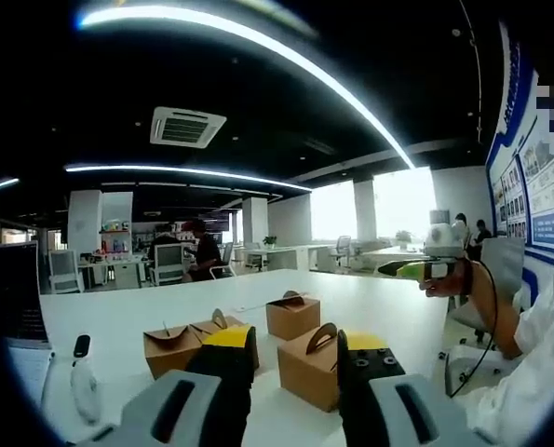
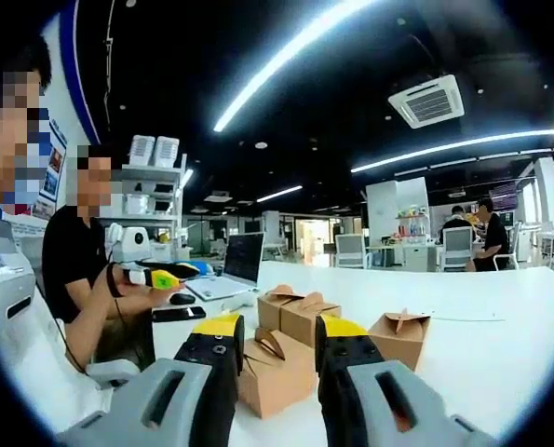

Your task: Pick up one paper box from the group, open the paper box, and remove the item inside

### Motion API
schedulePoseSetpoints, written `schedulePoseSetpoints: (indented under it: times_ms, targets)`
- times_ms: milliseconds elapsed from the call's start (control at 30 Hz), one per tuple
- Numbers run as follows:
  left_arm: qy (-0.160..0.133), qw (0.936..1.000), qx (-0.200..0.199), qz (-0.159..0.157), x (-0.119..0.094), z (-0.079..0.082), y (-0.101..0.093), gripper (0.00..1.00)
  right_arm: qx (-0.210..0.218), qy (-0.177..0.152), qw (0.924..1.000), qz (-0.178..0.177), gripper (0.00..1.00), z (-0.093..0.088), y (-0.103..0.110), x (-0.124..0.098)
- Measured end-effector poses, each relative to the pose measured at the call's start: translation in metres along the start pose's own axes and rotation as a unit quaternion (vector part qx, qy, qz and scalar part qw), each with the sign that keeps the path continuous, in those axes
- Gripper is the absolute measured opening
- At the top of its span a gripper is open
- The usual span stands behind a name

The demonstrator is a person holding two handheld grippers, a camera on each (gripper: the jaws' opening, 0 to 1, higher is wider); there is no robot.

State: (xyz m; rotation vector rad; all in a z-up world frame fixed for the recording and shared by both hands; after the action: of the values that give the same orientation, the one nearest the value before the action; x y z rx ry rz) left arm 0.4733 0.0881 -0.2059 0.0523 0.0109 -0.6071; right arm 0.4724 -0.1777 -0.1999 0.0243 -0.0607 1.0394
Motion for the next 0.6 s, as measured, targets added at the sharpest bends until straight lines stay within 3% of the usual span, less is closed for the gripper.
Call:
schedulePoseSetpoints:
  times_ms: [600]
  targets:
    - [0.001,1.0,0.001,-0.002,0.0015,-0.0007,0.002,0.37,0.005,0.006,1.0,0.0,0.31,-0.0059,-0.0054,0.004]
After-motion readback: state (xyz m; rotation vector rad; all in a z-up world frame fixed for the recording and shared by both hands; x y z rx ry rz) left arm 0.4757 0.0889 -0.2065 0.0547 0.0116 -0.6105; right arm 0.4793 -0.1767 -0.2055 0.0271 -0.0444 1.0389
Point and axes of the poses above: the point that each gripper's makers call its tool centre point, and the gripper's own axes: x roughly forward along the fingers, y roughly to its left, z roughly out of its top, the point moved 2 cm from there along -x, roughly backward along the fingers, and after that the axes turned 11 degrees about z, right-handed, at the moved point
